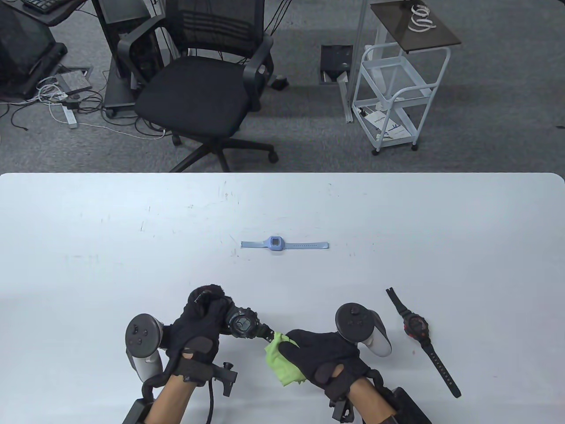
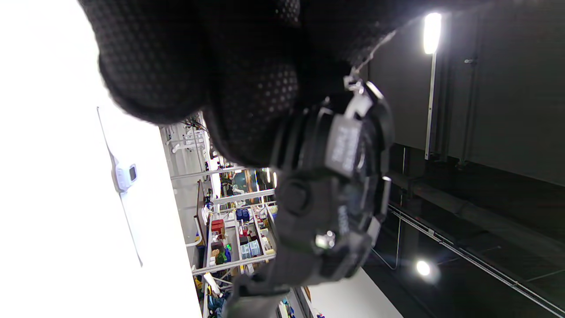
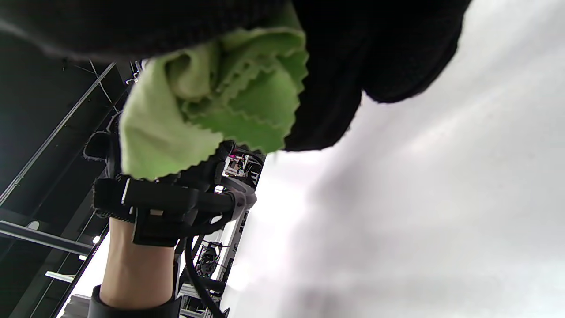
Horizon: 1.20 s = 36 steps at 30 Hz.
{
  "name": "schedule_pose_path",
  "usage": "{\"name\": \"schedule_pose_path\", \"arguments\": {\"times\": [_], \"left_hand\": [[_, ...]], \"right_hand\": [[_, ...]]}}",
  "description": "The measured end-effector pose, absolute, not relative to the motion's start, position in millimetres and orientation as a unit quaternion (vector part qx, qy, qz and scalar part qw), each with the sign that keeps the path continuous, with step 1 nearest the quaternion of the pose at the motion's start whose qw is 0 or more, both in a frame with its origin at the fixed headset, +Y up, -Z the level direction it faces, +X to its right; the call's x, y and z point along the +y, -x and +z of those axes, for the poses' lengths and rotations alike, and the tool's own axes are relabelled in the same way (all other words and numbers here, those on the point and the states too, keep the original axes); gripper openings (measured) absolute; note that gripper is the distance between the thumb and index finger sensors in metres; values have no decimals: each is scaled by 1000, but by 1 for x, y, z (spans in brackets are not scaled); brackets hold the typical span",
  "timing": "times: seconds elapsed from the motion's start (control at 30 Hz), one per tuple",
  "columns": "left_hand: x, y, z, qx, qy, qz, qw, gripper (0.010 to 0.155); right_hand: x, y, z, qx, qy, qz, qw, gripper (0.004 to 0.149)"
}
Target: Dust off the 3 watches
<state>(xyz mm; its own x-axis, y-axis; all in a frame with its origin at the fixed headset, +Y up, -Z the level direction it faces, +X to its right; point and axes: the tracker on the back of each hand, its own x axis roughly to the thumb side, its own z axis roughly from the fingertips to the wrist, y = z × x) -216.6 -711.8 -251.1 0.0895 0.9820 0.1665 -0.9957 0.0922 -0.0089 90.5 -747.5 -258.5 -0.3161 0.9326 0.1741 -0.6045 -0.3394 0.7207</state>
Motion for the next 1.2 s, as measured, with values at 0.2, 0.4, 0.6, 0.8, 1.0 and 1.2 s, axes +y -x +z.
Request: {"name": "schedule_pose_path", "arguments": {"times": [0.2, 0.4, 0.6, 0.8, 1.0, 1.2], "left_hand": [[-711, 218, -251, -64, -56, 673, 735, 45], [-711, 218, -251, -63, -56, 673, 735, 45], [-710, 220, -251, -60, -61, 674, 734, 45], [-710, 220, -251, -60, -61, 674, 734, 45], [-709, 222, -251, -58, -65, 676, 732, 45], [-709, 224, -251, -55, -68, 676, 732, 45]], "right_hand": [[-750, -89, -259, 286, -302, 754, 508, 49], [-744, -92, -258, 268, -295, 776, 489, 49], [-745, -89, -257, 280, -307, 764, 493, 49], [-742, -93, -258, 259, -293, 785, 480, 49], [-746, -89, -257, 291, -309, 761, 490, 50], [-745, -93, -258, 262, -288, 783, 485, 49]]}}
